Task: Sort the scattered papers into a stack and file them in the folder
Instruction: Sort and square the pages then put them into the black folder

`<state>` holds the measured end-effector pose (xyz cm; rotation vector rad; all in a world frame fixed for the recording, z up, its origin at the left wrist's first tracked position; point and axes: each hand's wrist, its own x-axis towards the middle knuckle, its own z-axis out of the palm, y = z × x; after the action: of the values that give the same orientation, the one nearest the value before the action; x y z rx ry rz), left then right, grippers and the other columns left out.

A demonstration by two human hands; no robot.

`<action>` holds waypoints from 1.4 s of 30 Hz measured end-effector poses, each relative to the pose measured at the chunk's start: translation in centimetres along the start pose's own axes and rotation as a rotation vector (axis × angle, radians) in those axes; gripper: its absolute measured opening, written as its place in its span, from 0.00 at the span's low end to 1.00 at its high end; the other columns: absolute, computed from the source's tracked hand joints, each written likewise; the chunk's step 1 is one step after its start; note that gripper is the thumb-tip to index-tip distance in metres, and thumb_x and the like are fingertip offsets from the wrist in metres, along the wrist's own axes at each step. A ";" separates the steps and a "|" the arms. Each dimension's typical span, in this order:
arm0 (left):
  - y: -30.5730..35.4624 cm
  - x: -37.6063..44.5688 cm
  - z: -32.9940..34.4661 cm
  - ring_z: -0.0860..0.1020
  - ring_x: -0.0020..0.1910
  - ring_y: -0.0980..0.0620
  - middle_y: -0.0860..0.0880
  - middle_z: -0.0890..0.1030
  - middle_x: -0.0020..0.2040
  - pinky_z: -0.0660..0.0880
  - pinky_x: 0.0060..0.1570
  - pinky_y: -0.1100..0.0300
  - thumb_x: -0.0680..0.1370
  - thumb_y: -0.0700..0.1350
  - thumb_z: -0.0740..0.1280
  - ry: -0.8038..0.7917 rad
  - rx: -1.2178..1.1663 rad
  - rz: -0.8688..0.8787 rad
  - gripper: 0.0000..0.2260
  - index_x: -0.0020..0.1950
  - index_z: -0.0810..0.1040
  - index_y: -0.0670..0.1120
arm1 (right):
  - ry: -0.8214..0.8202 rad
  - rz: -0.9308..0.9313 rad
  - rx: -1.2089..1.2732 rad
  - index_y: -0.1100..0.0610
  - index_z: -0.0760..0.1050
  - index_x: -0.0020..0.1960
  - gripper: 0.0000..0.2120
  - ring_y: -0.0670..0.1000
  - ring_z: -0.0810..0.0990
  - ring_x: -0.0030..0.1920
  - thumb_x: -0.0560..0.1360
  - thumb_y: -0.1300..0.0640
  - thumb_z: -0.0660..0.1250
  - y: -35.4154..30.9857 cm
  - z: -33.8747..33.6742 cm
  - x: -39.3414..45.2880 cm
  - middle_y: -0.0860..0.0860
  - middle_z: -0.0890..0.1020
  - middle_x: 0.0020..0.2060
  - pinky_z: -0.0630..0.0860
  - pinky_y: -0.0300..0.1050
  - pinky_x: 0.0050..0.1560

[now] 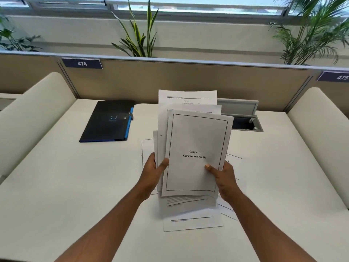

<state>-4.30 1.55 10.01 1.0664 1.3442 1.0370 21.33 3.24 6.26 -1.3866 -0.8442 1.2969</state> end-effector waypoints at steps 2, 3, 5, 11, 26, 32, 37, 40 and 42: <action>0.5 0.1 0.7 0.78 0.63 0.49 0.51 0.78 0.65 0.78 0.61 0.49 0.78 0.51 0.70 0.062 0.066 0.057 0.24 0.72 0.68 0.51 | 0.031 -0.050 -0.031 0.59 0.79 0.66 0.20 0.59 0.85 0.56 0.75 0.63 0.76 -0.2 0.3 -0.2 0.55 0.87 0.56 0.82 0.59 0.59; 0.8 0.2 1.1 0.77 0.64 0.48 0.49 0.77 0.66 0.77 0.62 0.49 0.78 0.48 0.70 0.101 0.100 0.081 0.25 0.73 0.66 0.49 | 0.045 -0.080 -0.044 0.59 0.79 0.65 0.19 0.58 0.86 0.56 0.75 0.62 0.76 -0.4 0.5 -0.4 0.55 0.87 0.56 0.82 0.59 0.59; 1.4 0.2 1.7 0.76 0.64 0.46 0.47 0.76 0.67 0.77 0.62 0.49 0.80 0.45 0.68 0.180 0.141 0.145 0.24 0.74 0.65 0.46 | 0.069 -0.138 -0.051 0.58 0.79 0.64 0.19 0.56 0.86 0.55 0.75 0.62 0.76 -1.0 0.9 -0.7 0.53 0.87 0.55 0.83 0.57 0.58; 3.1 -0.4 2.7 0.78 0.61 0.48 0.48 0.77 0.65 0.78 0.60 0.50 0.79 0.49 0.68 0.270 0.041 0.254 0.23 0.72 0.66 0.48 | 0.064 -0.282 -0.048 0.57 0.76 0.67 0.25 0.53 0.85 0.57 0.73 0.57 0.79 -3.7 2.0 -1.6 0.50 0.85 0.56 0.83 0.49 0.56; 2.8 0.0 2.4 0.77 0.59 0.56 0.56 0.77 0.59 0.80 0.47 0.66 0.79 0.49 0.68 0.196 0.000 0.272 0.20 0.67 0.65 0.58 | -0.016 -0.301 -0.119 0.47 0.74 0.63 0.24 0.51 0.83 0.55 0.71 0.55 0.80 -4.6 2.2 -2.0 0.47 0.84 0.54 0.85 0.47 0.50; 2.5 0.8 2.5 0.78 0.58 0.54 0.56 0.77 0.59 0.81 0.48 0.63 0.80 0.51 0.65 0.175 -0.007 0.247 0.14 0.62 0.65 0.61 | 0.005 -0.243 -0.119 0.48 0.76 0.61 0.21 0.54 0.84 0.56 0.72 0.60 0.79 -3.8 2.1 -1.3 0.49 0.85 0.54 0.85 0.50 0.52; 2.3 1.3 2.6 0.78 0.57 0.51 0.52 0.77 0.58 0.81 0.46 0.62 0.83 0.47 0.60 0.144 -0.043 0.249 0.08 0.59 0.66 0.59 | 0.004 -0.240 -0.074 0.52 0.76 0.64 0.26 0.53 0.85 0.54 0.69 0.57 0.80 -3.7 2.3 -1.2 0.51 0.85 0.55 0.84 0.47 0.49; 2.2 1.4 2.8 0.79 0.57 0.49 0.50 0.77 0.57 0.82 0.51 0.49 0.84 0.47 0.60 0.091 0.022 0.253 0.07 0.60 0.67 0.57 | -0.004 -0.214 -0.083 0.54 0.75 0.66 0.26 0.55 0.83 0.57 0.71 0.62 0.80 -3.2 2.3 -0.9 0.53 0.84 0.56 0.84 0.47 0.50; 2.2 1.2 3.2 0.78 0.56 0.47 0.49 0.78 0.56 0.81 0.54 0.44 0.84 0.47 0.59 0.095 0.039 0.249 0.06 0.59 0.68 0.57 | 0.035 -0.200 -0.063 0.53 0.76 0.63 0.22 0.57 0.83 0.56 0.72 0.62 0.79 -3.1 2.4 -0.7 0.53 0.84 0.54 0.83 0.44 0.46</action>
<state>-1.06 3.27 11.78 1.2509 1.3344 1.2620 19.30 3.79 9.61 -1.3337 -0.9804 1.0981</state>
